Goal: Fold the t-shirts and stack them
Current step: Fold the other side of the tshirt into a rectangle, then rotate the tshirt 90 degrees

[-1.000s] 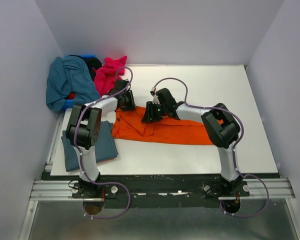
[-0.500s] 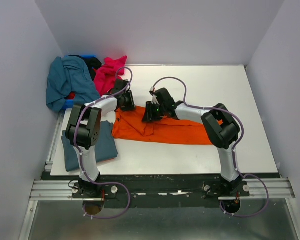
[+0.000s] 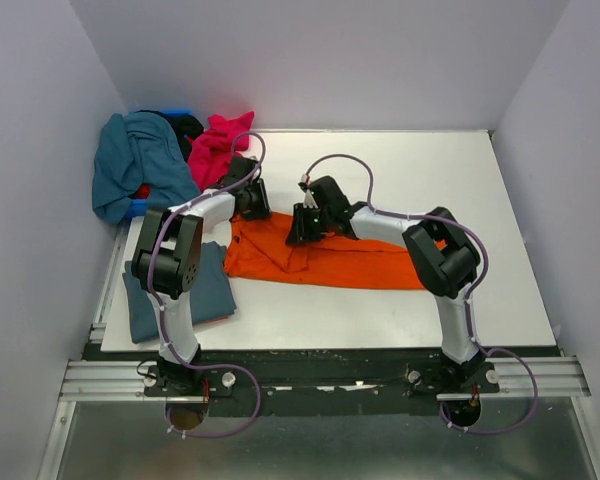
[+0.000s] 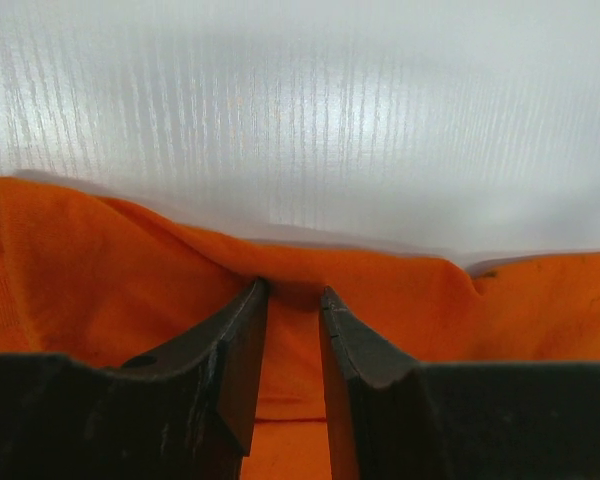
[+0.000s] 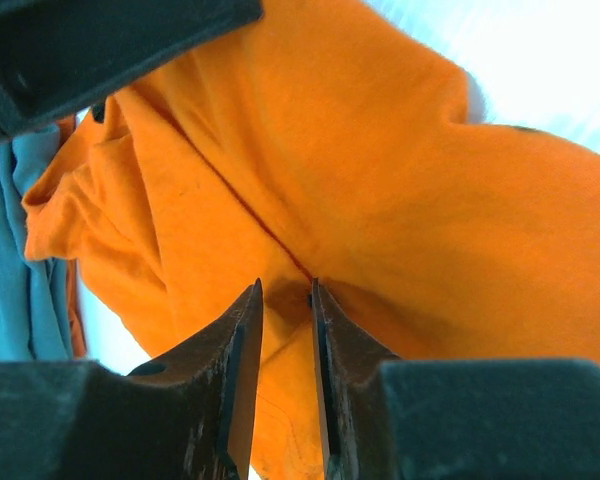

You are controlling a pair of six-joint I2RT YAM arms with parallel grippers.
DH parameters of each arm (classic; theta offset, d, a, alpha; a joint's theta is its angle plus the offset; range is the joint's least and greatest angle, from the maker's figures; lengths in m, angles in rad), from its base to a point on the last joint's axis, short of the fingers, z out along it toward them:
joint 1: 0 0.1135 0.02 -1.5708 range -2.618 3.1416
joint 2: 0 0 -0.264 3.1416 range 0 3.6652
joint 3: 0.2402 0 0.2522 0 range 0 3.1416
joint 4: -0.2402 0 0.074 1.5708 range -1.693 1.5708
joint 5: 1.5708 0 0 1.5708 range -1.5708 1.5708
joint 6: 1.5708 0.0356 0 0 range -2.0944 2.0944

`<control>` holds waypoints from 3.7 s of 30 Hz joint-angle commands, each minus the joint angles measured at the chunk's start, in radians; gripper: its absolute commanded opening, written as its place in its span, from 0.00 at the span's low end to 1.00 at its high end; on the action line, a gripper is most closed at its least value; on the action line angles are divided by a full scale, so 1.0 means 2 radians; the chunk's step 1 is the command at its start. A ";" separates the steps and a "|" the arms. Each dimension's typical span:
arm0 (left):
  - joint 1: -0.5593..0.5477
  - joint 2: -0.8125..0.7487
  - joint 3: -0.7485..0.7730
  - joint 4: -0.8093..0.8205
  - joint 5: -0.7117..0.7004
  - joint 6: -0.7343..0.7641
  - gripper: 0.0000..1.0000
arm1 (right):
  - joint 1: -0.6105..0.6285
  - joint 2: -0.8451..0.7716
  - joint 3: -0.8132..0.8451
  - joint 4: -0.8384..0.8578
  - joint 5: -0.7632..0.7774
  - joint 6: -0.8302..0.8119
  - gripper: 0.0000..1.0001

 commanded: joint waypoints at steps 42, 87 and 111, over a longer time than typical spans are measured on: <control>0.006 -0.131 -0.080 0.042 -0.022 0.000 0.56 | -0.068 -0.189 -0.162 0.052 -0.072 0.037 0.47; 0.043 -0.140 -0.124 0.062 -0.128 -0.128 0.00 | -0.282 -0.181 -0.184 -0.187 0.288 0.172 0.01; 0.005 0.022 0.022 -0.097 -0.208 -0.276 0.00 | -0.355 -0.188 -0.199 -0.248 0.281 0.231 0.01</control>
